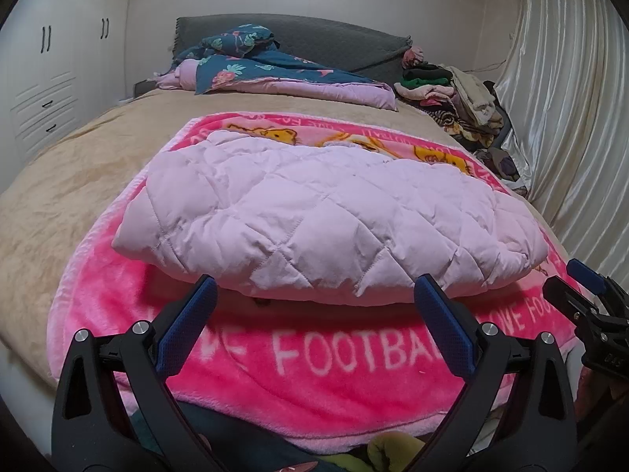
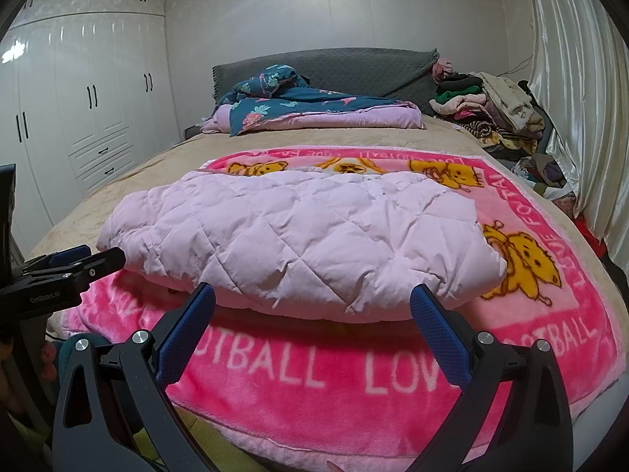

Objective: Fold large clothes

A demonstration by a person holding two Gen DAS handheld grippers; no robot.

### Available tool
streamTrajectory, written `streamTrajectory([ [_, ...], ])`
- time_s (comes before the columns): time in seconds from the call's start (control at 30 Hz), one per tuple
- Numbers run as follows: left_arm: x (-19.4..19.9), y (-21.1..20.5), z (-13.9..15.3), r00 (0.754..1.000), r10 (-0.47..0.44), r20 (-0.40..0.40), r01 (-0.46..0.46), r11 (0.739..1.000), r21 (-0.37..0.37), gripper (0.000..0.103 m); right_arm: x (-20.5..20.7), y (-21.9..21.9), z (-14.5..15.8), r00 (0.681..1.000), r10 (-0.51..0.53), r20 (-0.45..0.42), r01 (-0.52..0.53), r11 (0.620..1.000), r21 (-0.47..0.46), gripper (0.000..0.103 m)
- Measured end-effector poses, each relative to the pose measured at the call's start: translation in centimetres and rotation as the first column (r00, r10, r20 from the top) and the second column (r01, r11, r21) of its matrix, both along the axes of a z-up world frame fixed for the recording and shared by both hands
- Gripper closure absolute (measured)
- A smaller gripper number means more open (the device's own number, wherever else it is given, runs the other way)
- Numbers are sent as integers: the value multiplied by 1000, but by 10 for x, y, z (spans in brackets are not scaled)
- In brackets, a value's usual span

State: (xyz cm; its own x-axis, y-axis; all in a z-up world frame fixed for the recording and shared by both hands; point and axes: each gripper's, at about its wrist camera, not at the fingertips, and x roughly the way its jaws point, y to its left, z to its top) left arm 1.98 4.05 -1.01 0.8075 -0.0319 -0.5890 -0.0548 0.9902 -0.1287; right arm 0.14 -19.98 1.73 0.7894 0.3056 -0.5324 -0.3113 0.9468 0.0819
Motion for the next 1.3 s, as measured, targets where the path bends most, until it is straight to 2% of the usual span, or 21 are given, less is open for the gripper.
streamTrajectory([
  [1.3, -1, 2, 1, 1000, 6, -2, -6, 1000, 4, 9, -1, 1, 5, 1000, 1, 9, 0, 1000, -6, 4],
])
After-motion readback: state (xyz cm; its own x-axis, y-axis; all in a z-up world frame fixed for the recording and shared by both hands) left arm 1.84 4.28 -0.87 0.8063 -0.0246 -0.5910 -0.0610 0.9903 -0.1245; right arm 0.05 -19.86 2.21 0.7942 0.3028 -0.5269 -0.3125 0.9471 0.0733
